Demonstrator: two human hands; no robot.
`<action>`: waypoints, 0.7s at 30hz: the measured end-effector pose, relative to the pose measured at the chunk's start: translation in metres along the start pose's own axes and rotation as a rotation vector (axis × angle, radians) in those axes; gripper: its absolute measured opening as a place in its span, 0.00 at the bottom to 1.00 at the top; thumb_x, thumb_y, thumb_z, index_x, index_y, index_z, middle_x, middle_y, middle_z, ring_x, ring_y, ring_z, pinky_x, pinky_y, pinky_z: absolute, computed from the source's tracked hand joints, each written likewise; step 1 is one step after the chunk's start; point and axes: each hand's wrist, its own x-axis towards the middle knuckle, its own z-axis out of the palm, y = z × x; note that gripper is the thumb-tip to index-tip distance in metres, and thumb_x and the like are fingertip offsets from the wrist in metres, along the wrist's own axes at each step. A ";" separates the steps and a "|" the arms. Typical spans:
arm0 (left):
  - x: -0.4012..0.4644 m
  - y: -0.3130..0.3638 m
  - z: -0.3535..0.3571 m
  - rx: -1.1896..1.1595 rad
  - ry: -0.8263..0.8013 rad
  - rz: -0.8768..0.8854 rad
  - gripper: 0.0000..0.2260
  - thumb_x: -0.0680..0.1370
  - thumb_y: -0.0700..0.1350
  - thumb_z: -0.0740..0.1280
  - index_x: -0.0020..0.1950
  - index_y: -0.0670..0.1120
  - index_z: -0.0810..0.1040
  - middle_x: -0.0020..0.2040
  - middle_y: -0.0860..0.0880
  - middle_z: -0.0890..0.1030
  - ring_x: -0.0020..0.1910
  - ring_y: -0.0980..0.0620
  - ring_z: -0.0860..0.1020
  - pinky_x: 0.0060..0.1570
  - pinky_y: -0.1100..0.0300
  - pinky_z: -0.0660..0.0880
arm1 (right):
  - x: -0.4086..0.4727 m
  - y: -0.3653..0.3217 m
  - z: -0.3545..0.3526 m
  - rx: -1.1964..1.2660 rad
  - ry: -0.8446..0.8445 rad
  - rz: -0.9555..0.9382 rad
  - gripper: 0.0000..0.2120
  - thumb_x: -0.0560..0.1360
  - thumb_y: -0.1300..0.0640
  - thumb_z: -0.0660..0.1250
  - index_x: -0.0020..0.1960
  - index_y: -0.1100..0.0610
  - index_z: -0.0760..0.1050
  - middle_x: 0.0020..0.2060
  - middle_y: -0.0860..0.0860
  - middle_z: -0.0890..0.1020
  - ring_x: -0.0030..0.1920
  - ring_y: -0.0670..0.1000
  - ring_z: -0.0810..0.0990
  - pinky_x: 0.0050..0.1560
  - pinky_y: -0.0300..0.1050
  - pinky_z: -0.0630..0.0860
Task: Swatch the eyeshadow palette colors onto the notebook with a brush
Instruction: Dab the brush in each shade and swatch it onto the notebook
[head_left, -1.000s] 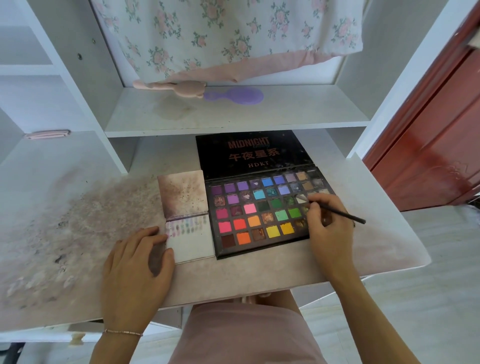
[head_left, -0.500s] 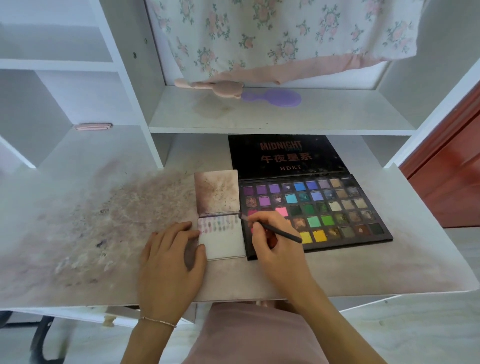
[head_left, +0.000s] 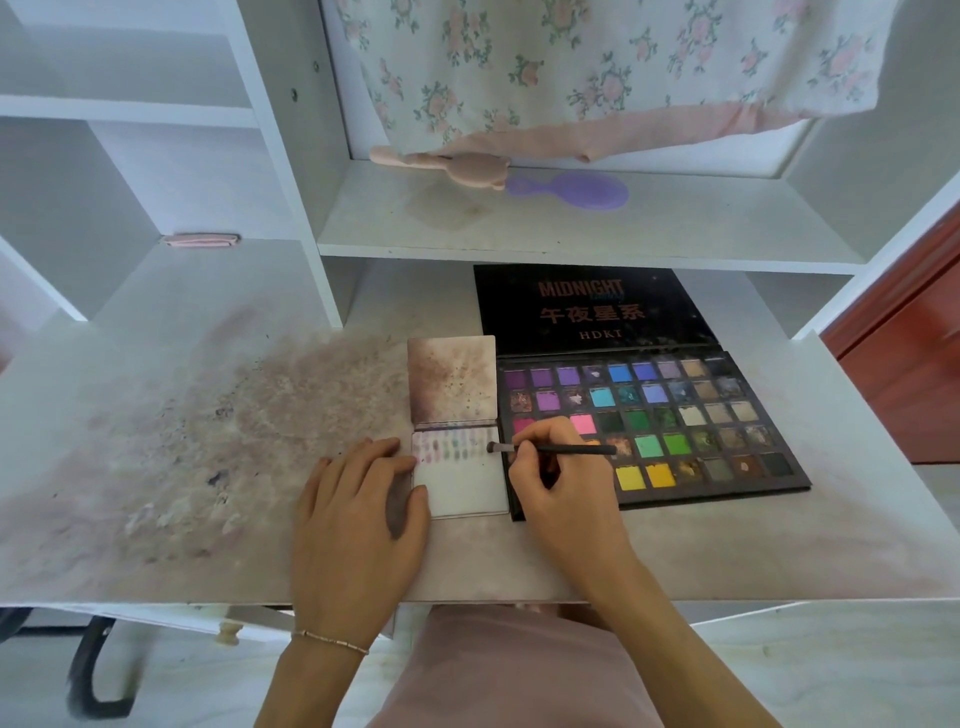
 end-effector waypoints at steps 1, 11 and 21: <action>0.000 0.000 0.000 0.000 0.001 -0.001 0.19 0.71 0.53 0.56 0.49 0.45 0.81 0.55 0.48 0.80 0.55 0.44 0.78 0.63 0.45 0.67 | 0.000 0.000 0.000 -0.007 0.000 0.001 0.16 0.74 0.62 0.62 0.38 0.41 0.65 0.30 0.41 0.73 0.36 0.39 0.75 0.31 0.29 0.70; 0.000 0.000 0.000 0.000 -0.002 -0.007 0.19 0.71 0.54 0.56 0.49 0.45 0.81 0.55 0.48 0.80 0.55 0.44 0.77 0.63 0.46 0.66 | 0.001 -0.001 0.000 -0.032 -0.005 0.013 0.12 0.74 0.62 0.62 0.40 0.45 0.67 0.31 0.42 0.73 0.37 0.38 0.74 0.33 0.27 0.69; 0.000 0.001 -0.001 0.005 -0.005 -0.004 0.19 0.71 0.54 0.55 0.49 0.45 0.81 0.55 0.47 0.80 0.56 0.44 0.77 0.63 0.46 0.66 | 0.000 -0.002 -0.001 -0.035 -0.009 0.011 0.09 0.74 0.63 0.62 0.41 0.49 0.69 0.30 0.42 0.72 0.35 0.38 0.73 0.32 0.29 0.69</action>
